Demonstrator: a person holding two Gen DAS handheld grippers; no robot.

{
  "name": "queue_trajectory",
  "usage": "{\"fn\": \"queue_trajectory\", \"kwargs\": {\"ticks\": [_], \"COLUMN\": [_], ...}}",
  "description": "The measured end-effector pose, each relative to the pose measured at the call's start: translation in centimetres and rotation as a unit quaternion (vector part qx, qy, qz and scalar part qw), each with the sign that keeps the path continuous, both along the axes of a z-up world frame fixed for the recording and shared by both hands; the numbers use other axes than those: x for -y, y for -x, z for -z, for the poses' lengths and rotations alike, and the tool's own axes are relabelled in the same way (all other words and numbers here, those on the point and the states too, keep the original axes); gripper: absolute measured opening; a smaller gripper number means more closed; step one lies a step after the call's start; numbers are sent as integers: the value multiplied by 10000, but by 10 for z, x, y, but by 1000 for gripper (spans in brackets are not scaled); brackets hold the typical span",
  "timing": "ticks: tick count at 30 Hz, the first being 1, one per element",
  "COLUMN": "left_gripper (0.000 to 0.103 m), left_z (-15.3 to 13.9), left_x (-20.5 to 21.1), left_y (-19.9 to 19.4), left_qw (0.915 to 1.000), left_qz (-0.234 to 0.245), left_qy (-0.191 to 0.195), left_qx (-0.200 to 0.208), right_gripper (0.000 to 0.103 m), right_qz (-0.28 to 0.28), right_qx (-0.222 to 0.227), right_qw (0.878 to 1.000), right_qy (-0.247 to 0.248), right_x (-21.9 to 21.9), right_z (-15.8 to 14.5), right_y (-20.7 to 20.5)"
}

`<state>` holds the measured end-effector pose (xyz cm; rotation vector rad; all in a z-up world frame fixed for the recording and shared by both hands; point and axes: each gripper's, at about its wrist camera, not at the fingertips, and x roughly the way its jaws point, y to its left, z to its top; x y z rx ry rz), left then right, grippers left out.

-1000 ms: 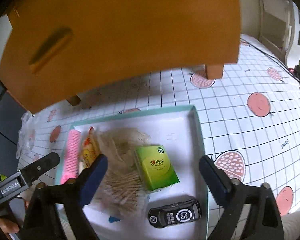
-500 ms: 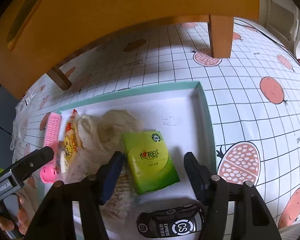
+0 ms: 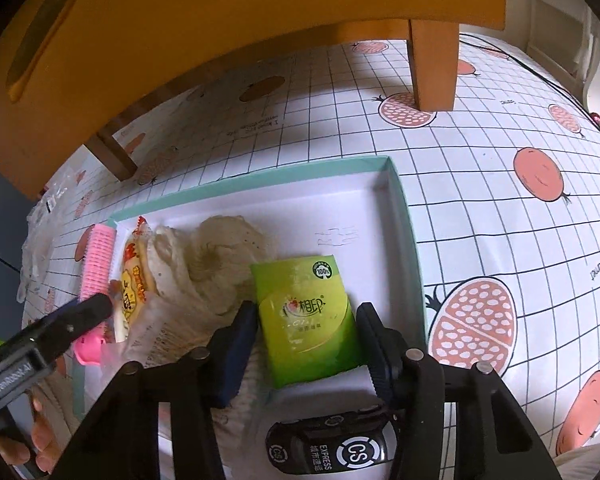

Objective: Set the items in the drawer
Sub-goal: 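Grasp the pink hair roller with the left tool while the right tool grasps the green tissue pack, then carry the roller with the left tool while the right tool carries the tissue pack into the drawer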

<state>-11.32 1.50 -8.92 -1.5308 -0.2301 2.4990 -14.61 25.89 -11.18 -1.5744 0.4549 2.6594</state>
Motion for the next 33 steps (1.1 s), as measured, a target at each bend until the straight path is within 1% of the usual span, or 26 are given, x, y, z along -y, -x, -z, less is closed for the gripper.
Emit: {"fn": "queue_trajectory", "kwargs": {"ticks": [2, 7, 16, 23, 27, 33], "left_gripper": [43, 29, 28, 28, 28, 28], "left_z": [0, -1, -4, -14, -28, -69], "left_x": [2, 2, 6, 15, 18, 15], "left_y": [0, -1, -4, -11, -18, -29], "left_qw": [10000, 9996, 9994, 9988, 9983, 9958], "left_qz": [20, 66, 13, -86, -156, -75], "left_qy": [-68, -258, -343, -438, -479, -586], "left_qx": [-2, -7, -91, -180, -290, -694], "right_gripper": [54, 53, 53, 53, 53, 53], "right_qz": [31, 57, 6, 74, 112, 66], "right_qx": [2, -4, -98, -232, -368, -739], "right_qw": [10000, 10000, 9999, 9997, 9992, 9971], "right_qy": [41, 39, 33, 63, 122, 149], "right_x": [0, -1, 1, 1, 1, 8], "right_z": [0, 0, -5, -14, -28, -63], "right_y": [0, -2, -4, -11, -18, -29]}}
